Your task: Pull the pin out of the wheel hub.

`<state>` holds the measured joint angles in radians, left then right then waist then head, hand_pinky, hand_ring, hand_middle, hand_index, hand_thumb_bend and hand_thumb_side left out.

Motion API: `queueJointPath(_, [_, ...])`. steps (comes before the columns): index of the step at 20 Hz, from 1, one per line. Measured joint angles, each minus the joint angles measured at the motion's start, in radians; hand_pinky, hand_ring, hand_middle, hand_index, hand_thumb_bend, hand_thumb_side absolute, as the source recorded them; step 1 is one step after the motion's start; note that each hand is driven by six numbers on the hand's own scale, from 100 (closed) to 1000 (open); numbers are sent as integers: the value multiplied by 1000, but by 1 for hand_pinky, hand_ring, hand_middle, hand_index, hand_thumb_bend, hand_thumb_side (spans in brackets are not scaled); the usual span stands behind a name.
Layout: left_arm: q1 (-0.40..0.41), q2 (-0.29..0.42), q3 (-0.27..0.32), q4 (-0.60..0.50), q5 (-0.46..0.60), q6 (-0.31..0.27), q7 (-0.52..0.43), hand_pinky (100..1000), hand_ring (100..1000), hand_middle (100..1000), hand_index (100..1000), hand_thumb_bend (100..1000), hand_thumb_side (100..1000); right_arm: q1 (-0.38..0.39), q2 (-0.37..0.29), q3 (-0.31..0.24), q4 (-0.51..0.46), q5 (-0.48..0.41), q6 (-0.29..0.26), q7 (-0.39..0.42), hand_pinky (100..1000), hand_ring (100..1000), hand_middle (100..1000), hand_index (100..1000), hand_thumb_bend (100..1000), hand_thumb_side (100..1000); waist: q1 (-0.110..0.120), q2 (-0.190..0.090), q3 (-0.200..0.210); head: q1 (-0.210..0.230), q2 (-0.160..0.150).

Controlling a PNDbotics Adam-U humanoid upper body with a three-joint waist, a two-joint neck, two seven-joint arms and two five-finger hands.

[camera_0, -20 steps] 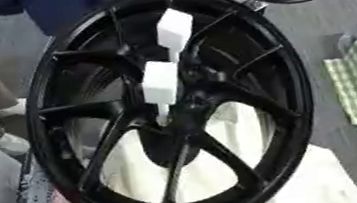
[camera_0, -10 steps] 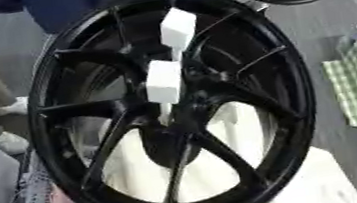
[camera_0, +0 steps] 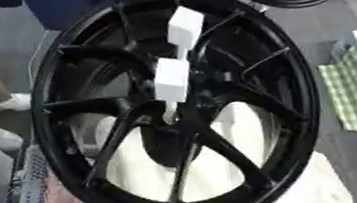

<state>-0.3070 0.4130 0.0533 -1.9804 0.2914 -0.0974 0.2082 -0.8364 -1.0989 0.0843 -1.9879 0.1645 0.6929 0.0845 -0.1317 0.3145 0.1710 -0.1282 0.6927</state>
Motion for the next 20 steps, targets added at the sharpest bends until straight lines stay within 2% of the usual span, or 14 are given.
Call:
queueJointPath(5, [0,11,0,0,-2,2,-2,651,602,589,809,100,723,-86,0,83,0,42,5,204,829,840,798,824,100,100,-24,0,15,-10,-2])
queueJointPath(10, [-2,21,-1,0,-5,3,-3,650,602,589,809,100,725,-106,-12,153,0,50,-39,409,845,870,821,829,100,109,-50,4,33,-15,-10])
queueJointPath(14, [-10,30,-6,0,-9,5,-6,651,602,589,809,100,726,-105,-33,196,-2,22,-97,513,854,889,836,830,100,216,-80,11,56,-16,-18])
queueJointPath(17, [-13,38,-7,0,-10,5,-9,651,602,588,808,100,728,-105,-45,220,-3,-6,-130,575,850,884,832,827,100,328,-94,14,72,-17,-20])
queueJointPath(20, [-14,42,-8,0,-10,6,-10,650,601,588,808,100,729,-124,-50,241,-4,-41,-155,624,848,882,829,826,100,397,-104,15,80,-18,-24])
